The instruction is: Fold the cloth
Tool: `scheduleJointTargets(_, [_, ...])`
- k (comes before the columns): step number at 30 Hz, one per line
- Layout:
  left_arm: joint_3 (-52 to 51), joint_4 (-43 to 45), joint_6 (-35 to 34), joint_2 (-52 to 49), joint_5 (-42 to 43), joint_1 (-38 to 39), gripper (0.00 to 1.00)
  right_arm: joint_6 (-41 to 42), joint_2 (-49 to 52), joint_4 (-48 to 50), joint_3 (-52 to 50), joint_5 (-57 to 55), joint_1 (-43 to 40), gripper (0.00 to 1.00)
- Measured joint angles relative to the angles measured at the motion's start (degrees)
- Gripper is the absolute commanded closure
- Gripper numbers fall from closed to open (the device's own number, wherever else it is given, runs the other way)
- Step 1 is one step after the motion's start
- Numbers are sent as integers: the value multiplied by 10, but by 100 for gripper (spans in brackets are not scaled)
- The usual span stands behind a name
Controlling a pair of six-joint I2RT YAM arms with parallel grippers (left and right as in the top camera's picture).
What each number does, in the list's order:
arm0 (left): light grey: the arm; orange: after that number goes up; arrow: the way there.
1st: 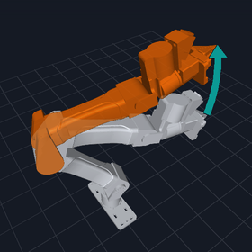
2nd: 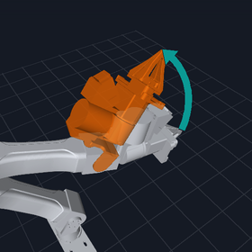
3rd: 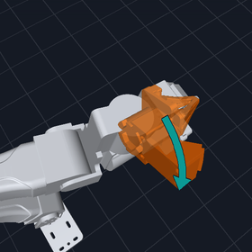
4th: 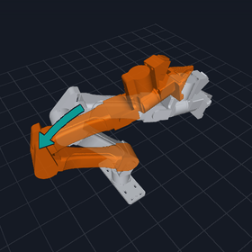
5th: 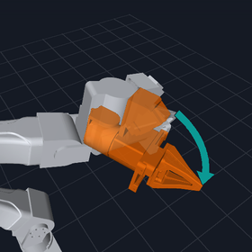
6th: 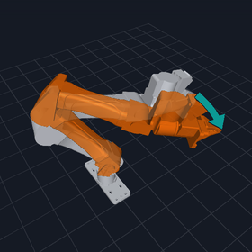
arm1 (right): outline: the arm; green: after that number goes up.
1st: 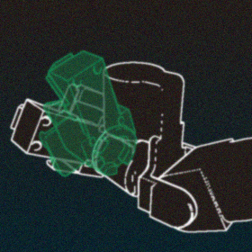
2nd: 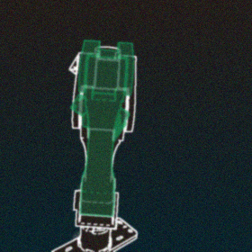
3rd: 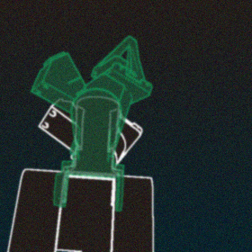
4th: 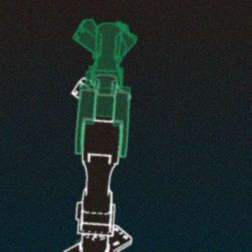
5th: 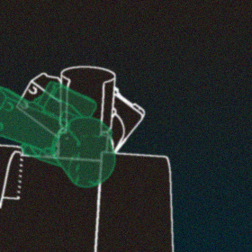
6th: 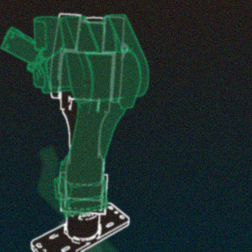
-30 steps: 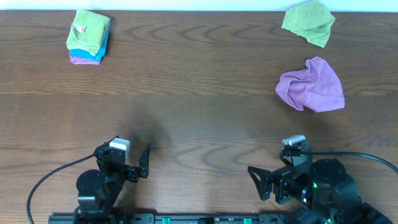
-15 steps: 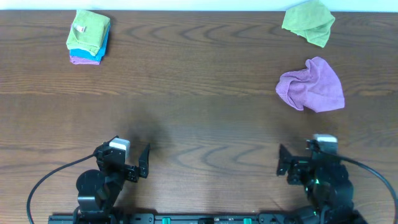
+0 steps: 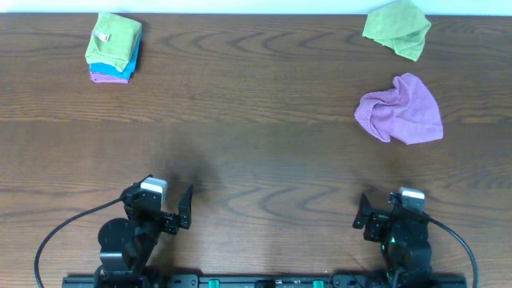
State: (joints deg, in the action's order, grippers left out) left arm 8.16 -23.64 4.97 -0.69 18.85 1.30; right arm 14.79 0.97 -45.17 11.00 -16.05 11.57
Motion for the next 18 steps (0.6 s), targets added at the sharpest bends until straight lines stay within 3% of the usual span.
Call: scheduleJointTargets(18, [0,0,0,0,0,0,5,0,0,0,-5,0,0,1])
